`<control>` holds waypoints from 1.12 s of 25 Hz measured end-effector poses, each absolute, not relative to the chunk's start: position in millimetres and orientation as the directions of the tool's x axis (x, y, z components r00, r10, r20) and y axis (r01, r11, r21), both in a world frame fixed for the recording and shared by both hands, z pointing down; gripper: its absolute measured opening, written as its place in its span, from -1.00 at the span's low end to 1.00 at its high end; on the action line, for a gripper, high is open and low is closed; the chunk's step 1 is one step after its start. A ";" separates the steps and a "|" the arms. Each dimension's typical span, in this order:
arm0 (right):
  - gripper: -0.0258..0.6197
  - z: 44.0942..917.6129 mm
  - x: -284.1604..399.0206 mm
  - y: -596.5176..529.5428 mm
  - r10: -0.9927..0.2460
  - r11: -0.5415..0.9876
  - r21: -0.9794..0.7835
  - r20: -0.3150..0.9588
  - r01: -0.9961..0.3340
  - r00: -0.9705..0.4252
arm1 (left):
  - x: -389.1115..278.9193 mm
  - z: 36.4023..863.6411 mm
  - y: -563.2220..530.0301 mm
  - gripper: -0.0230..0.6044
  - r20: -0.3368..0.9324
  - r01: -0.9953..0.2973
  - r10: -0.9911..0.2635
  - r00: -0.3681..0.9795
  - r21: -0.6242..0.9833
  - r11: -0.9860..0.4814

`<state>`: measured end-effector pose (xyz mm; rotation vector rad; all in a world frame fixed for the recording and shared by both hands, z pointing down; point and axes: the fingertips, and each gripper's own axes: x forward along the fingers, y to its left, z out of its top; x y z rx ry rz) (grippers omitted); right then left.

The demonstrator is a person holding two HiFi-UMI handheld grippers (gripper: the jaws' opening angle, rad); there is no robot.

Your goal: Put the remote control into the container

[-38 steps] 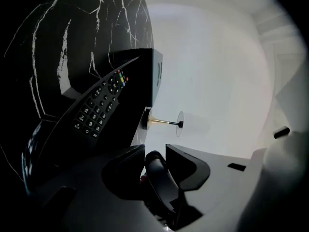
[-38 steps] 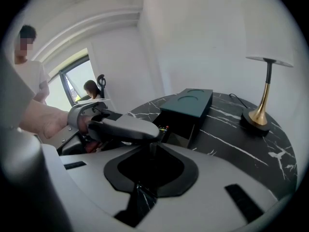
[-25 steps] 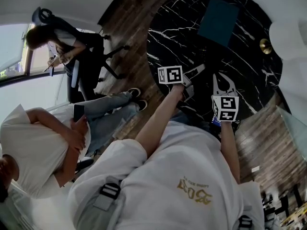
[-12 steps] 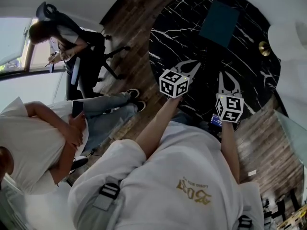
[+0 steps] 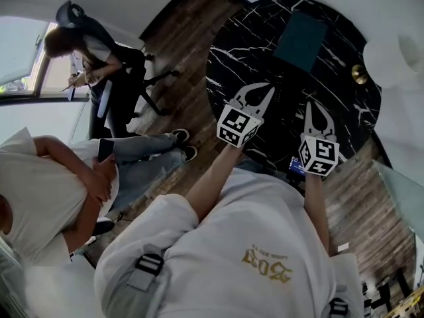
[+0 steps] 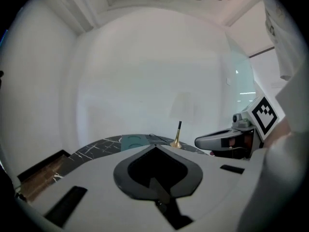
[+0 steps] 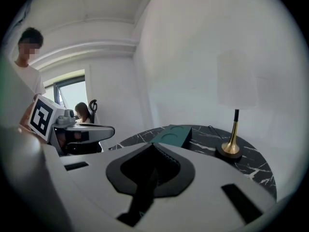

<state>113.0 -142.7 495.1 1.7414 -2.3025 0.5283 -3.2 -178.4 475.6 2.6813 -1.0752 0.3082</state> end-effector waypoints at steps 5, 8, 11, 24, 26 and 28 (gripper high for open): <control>-0.88 470.4 117.4 -142.0 -0.905 0.240 -0.153 0.322 -0.959 -0.278 | -6.6 439.6 -183.0 -0.91 0.194 -0.699 -0.675 0.712 0.109 -0.706; -0.88 459.3 119.3 -141.0 -0.911 0.240 -0.155 0.305 -0.958 -0.277 | -6.2 419.7 -179.8 -0.90 0.142 -0.691 -0.677 0.722 0.120 -0.712; -0.88 451.5 122.5 -139.9 -0.916 0.234 -0.162 0.294 -0.959 -0.273 | -8.0 408.4 -178.2 -0.90 0.116 -0.705 -0.696 0.709 0.103 -0.701; -0.89 428.4 130.8 -135.3 -0.933 0.223 -0.143 0.255 -0.964 -0.254 | -19.7 386.9 -173.5 -0.91 0.064 -0.740 -0.738 0.672 0.072 -0.668; -0.89 427.8 131.7 -134.2 -0.934 0.219 -0.145 0.254 -0.965 -0.250 | -21.1 385.2 -173.0 -0.91 0.058 -0.742 -0.740 0.671 0.070 -0.667; -0.89 427.4 132.9 -134.0 -0.936 0.215 -0.144 0.252 -0.966 -0.246 | -22.1 384.8 -172.8 -0.91 0.054 -0.743 -0.741 0.669 0.067 -0.666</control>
